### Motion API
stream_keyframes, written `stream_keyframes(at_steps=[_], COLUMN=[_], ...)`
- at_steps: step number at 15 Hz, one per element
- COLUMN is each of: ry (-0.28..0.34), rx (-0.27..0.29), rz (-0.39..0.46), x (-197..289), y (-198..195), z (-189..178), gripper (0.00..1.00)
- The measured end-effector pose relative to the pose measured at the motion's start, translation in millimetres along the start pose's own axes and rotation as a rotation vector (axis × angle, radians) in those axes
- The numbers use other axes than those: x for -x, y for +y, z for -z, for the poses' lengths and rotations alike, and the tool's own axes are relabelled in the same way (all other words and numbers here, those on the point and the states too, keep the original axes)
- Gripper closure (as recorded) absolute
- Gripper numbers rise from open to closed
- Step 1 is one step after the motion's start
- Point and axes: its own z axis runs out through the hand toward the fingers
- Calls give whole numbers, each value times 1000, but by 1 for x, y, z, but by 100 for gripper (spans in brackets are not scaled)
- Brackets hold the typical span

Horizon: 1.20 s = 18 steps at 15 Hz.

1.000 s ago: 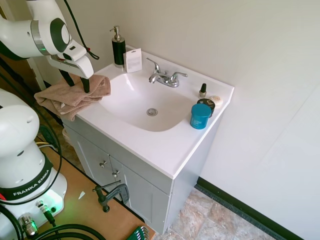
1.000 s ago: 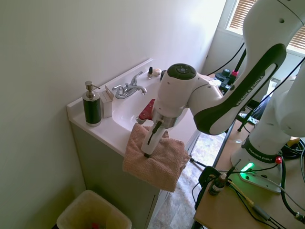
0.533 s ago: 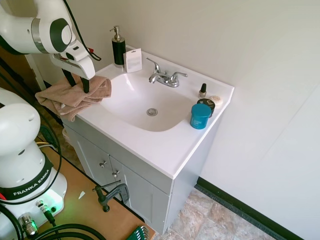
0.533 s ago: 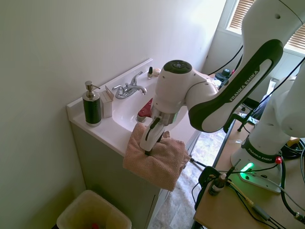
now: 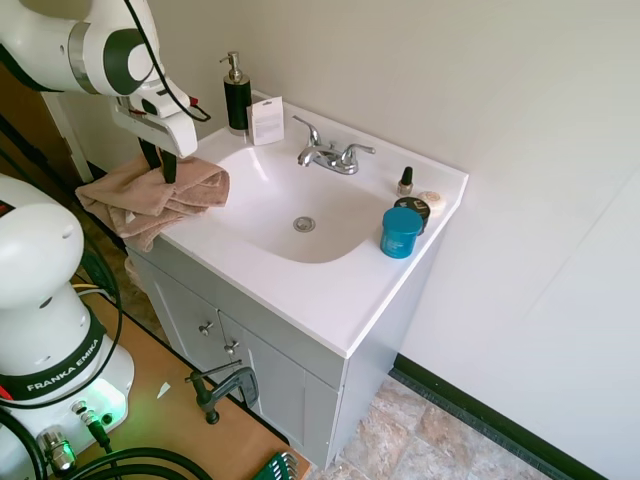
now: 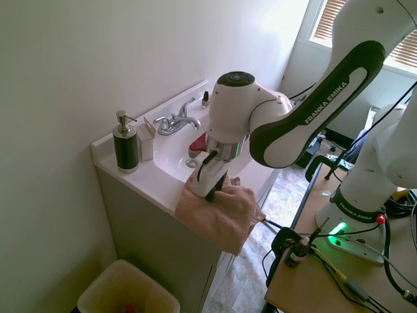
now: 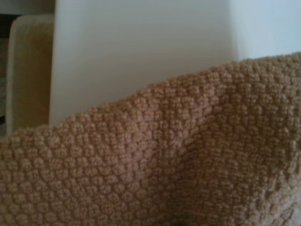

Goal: Sanitize the sink

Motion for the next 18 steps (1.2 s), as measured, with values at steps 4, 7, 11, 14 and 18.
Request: stream_keyframes(at_steps=[4, 7, 11, 14, 18], ry=[9, 27, 18, -54, -191], rx=[-37, -58, -71, -12, 67], rz=[-37, -99, -250, -412, -501], x=[-6, -20, -59, -116, -164], y=[-3, -7, -16, 2, 14], z=[-2, -9, -13, -54, -91], gripper=[100, 100, 100, 100, 100])
